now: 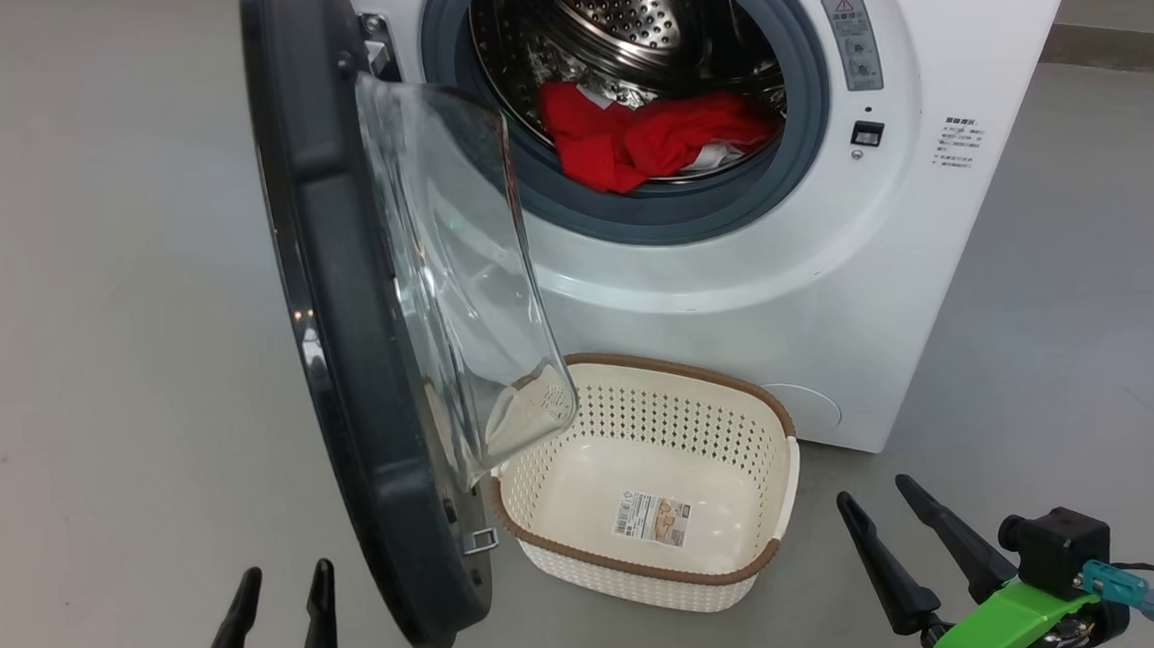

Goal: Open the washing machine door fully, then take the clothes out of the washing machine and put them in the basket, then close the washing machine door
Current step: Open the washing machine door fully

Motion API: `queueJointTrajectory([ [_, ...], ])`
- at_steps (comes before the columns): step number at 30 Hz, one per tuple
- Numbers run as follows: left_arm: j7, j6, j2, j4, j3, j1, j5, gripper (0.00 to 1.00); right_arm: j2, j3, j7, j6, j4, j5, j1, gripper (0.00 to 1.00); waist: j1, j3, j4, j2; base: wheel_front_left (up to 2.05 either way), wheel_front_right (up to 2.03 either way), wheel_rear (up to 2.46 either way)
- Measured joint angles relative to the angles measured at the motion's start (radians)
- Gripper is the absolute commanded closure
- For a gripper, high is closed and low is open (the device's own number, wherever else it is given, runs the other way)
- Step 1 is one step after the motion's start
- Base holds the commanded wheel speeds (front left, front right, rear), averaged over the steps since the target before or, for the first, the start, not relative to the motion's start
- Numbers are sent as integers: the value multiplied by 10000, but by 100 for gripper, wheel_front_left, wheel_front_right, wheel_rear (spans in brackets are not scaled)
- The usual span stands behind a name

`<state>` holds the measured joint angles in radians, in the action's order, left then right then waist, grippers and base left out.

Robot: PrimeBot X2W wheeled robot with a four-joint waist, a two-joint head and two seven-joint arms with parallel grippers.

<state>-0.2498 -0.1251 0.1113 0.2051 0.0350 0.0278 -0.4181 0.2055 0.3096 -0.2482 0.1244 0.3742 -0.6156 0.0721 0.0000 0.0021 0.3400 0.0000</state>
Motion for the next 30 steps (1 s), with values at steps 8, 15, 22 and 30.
queueJointTrajectory([
  [8, 0, 0, 0, -46, 2, 3, 155, 0, -401, -859, -42, 0, -577, 811, -488, 0, -1, 6, 28, 0, 0, 0, 0],
  [15, 0, 0, 0, -109, -12, 149, 222, 0, -539, -1164, -42, 0, -648, 986, -547, 0, 0, -16, 13, 0, 0, 0, 0],
  [22, 0, 0, -8, -113, -29, 148, 222, 0, -633, -1315, -42, 0, -522, 1177, -890, 0, 0, -40, 20, 0, 0, 0, 0],
  [30, 0, 0, -105, -439, -424, 140, 198, 100, -677, -1352, -42, 0, -523, 1275, -891, 0, 0, -70, -16, 0, 0, 0, 0],
])
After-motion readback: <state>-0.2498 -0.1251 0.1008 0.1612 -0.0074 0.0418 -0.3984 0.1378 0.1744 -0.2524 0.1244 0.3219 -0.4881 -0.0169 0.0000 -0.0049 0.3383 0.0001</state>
